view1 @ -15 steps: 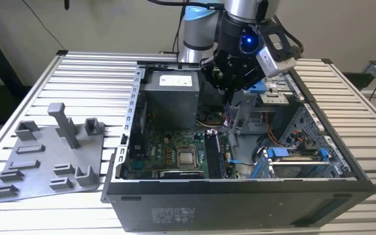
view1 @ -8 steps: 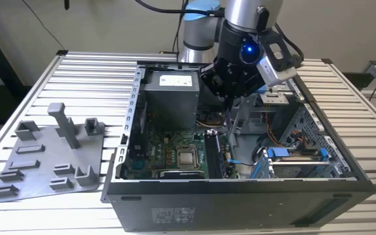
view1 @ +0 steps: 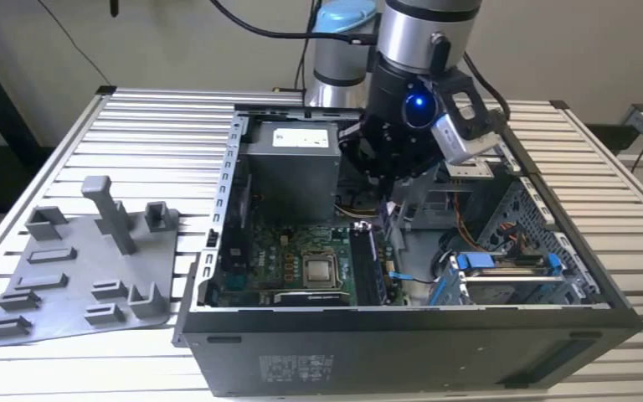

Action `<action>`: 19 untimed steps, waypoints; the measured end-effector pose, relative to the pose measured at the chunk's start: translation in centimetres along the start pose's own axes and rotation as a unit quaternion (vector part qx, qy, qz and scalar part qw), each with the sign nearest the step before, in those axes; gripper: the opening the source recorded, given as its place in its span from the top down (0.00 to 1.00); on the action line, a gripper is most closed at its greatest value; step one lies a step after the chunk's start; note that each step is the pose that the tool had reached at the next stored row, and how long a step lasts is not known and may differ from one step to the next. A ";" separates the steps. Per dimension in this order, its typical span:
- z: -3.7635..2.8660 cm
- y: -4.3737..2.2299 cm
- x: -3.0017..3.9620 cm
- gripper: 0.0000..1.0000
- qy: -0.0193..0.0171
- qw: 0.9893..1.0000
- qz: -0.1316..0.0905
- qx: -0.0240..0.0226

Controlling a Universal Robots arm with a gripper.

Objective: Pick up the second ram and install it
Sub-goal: 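Insert the second ram into the second slot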

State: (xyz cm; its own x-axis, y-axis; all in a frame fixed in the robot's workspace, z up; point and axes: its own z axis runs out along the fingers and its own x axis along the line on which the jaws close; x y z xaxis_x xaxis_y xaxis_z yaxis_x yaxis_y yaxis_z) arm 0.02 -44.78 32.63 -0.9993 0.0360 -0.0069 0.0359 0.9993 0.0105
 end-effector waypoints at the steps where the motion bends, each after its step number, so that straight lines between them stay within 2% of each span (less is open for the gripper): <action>1: 0.18 0.00 0.06 0.86 0.000 1.000 0.000 0.000; 10: 1.83 -0.05 0.83 0.86 0.000 1.000 -0.002 0.000; 19: 3.24 -0.06 0.91 0.86 0.002 1.000 -0.003 0.000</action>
State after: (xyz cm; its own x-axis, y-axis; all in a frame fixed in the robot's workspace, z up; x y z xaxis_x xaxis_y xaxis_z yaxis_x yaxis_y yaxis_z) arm -0.87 -44.78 29.38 -0.9995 0.0308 -0.0028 0.0307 0.9995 0.0103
